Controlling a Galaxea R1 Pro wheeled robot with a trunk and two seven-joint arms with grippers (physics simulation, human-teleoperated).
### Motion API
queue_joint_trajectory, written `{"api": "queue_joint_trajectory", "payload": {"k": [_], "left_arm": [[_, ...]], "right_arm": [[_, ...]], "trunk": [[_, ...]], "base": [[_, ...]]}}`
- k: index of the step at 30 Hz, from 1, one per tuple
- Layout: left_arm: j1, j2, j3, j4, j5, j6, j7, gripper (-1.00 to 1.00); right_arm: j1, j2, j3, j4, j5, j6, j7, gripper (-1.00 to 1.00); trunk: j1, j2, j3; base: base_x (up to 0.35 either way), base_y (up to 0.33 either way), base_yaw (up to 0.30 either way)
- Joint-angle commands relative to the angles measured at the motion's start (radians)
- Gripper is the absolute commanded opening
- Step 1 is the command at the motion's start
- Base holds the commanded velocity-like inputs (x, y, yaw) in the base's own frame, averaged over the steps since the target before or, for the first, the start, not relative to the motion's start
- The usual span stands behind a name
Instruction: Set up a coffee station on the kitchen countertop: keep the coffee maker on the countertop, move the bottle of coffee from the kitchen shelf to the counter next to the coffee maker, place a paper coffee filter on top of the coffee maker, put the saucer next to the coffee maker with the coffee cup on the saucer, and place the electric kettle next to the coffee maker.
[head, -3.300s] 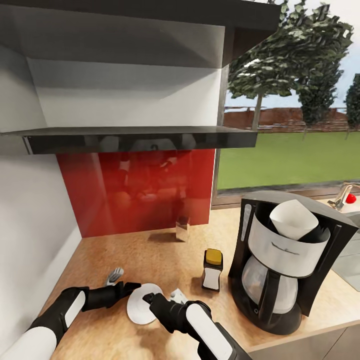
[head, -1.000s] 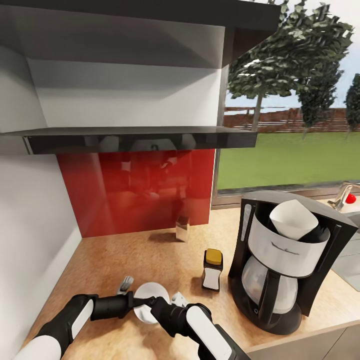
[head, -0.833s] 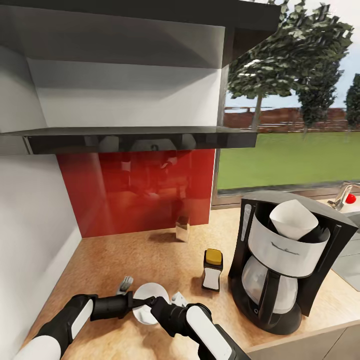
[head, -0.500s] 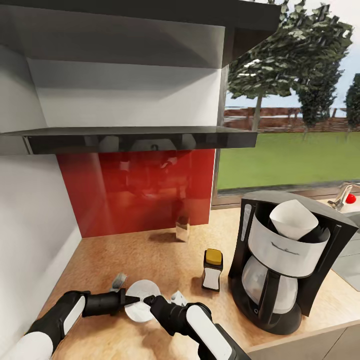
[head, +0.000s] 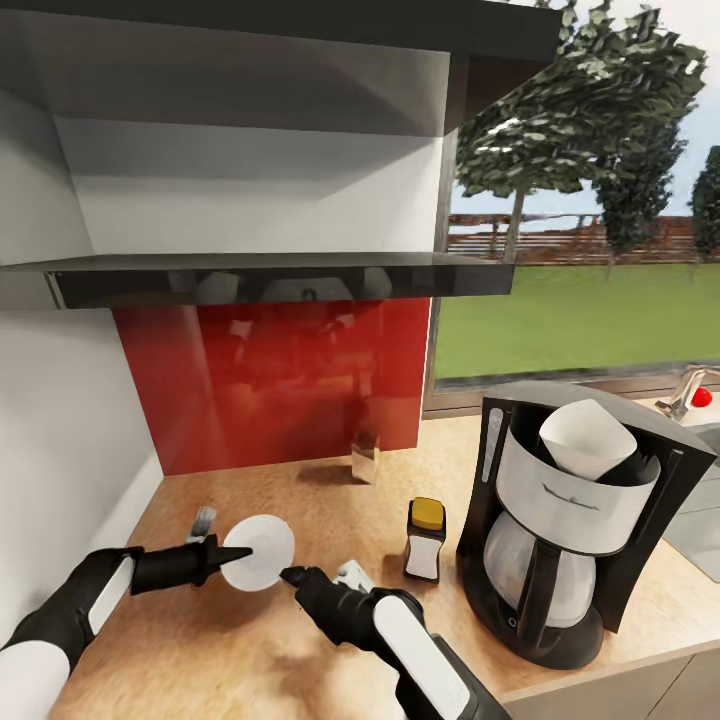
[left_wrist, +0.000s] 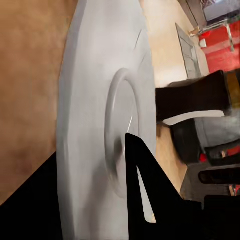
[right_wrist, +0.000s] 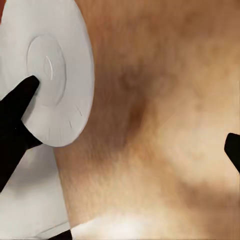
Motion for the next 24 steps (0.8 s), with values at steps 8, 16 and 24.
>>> {"api": "queue_joint_trajectory", "payload": {"k": [8, 16, 24], "left_arm": [[0.009, -0.004, 0.000, -0.008, 0.013, -0.016, -0.163, -1.00], [-0.003, -0.004, 0.003, -0.011, 0.016, -0.023, -0.164, -1.00], [0.004, -0.002, 0.003, -0.011, 0.015, -0.028, -0.165, -1.00]], "right_arm": [[0.000, -0.001, -0.002, -0.225, 0.144, 0.003, -0.005, 1.00], [0.000, -0.003, -0.002, -0.268, 0.219, 0.002, -0.005, 1.00], [-0.001, -0.003, 0.002, -0.294, 0.221, 0.004, -0.005, 1.00]], "trunk": [[0.000, -0.001, -0.001], [0.000, -0.001, -0.001], [0.000, -0.001, -0.001]], "base": [[0.000, 0.000, 0.000], [0.000, 0.000, 0.000], [-0.021, -0.008, 0.000]]}}
